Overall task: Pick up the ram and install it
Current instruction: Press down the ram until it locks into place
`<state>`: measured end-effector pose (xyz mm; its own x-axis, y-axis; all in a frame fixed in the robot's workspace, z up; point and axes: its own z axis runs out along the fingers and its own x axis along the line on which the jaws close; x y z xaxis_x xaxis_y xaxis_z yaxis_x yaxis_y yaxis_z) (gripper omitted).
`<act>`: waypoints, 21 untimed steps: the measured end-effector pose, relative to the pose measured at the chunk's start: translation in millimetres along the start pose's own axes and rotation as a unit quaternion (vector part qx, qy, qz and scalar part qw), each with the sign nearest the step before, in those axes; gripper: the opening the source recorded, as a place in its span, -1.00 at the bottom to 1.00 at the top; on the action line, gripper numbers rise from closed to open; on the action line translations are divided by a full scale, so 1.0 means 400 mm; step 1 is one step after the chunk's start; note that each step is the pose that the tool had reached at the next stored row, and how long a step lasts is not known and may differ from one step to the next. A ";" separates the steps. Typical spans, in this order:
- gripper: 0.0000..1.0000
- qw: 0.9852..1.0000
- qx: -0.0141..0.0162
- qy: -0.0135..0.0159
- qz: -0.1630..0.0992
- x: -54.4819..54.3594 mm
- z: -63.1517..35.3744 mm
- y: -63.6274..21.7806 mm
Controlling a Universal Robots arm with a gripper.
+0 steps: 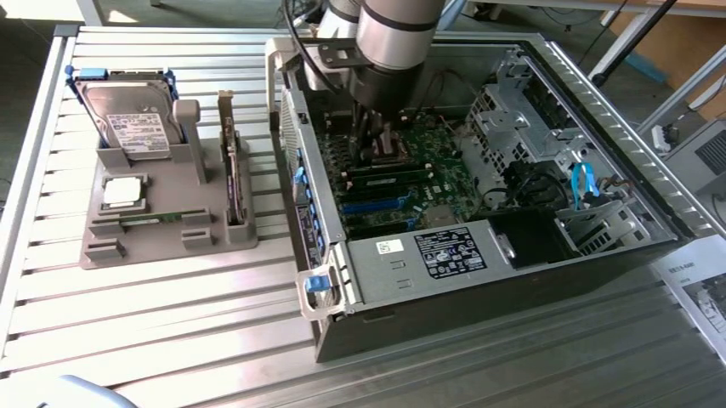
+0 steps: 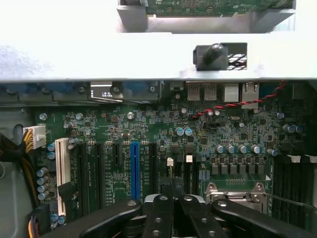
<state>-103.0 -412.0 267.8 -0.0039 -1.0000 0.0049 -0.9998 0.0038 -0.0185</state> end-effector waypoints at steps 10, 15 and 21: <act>-0.80 1.000 0.000 0.002 0.000 0.000 -0.040 -0.001; -0.80 1.000 0.000 0.003 0.000 0.000 -0.059 -0.001; -0.80 1.000 0.000 0.005 0.000 0.000 -0.074 -0.001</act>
<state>-103.0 -411.9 297.3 -0.0040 -0.9999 0.0147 -0.9998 0.0037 -0.0184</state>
